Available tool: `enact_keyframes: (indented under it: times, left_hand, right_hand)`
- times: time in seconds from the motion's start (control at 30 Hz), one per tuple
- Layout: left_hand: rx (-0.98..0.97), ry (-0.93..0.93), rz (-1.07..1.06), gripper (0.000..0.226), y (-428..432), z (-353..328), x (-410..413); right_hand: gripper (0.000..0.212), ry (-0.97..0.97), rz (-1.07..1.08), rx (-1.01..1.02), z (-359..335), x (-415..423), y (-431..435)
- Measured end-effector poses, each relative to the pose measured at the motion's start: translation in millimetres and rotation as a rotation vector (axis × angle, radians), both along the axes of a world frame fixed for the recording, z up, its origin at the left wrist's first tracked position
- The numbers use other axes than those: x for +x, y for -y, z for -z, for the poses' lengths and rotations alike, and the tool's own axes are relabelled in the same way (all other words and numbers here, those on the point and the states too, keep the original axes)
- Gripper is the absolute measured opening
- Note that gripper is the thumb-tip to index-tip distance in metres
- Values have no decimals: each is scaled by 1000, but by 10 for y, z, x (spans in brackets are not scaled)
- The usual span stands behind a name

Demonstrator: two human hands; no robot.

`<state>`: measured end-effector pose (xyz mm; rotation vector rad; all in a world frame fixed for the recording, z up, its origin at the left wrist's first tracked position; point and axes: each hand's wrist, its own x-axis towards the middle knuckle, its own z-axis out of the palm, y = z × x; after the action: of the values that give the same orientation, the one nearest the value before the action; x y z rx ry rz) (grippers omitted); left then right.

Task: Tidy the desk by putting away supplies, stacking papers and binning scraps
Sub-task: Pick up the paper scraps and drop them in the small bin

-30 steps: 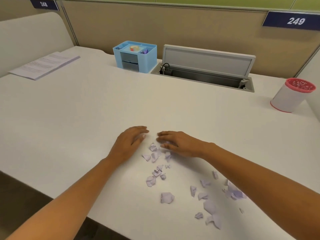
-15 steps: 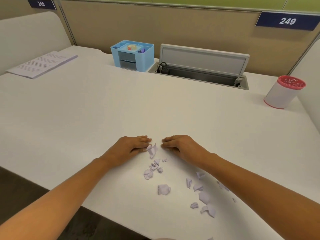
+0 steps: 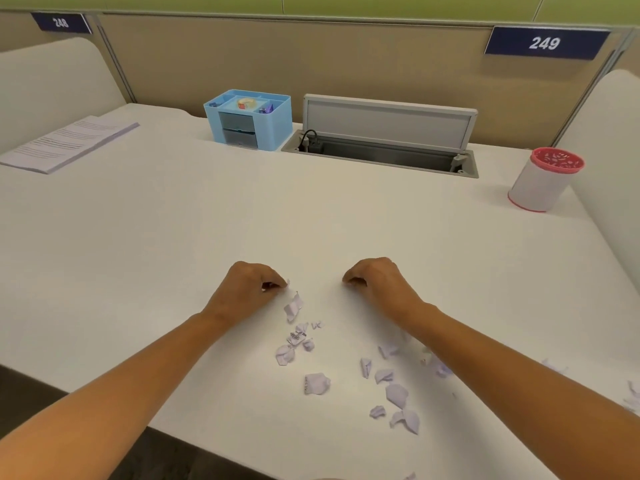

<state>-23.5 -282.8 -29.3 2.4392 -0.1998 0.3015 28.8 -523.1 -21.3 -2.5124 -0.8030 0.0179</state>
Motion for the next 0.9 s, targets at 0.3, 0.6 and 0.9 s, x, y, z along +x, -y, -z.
enact_keyframes:
  times: [0.3,0.6,0.9]
  left_hand:
    - [-333,-132,-34,17,708,-447,702]
    - [-355,-115,209,16,2238,-685,1770]
    - [-396,-97,238,14,3249,-836,2542]
  right_hand:
    - [9,-82,363,284,-257,410,603]
    - [10,41,673,485,-657,1047,1683]
    - [21,193,998,542,-963,1907,2561]
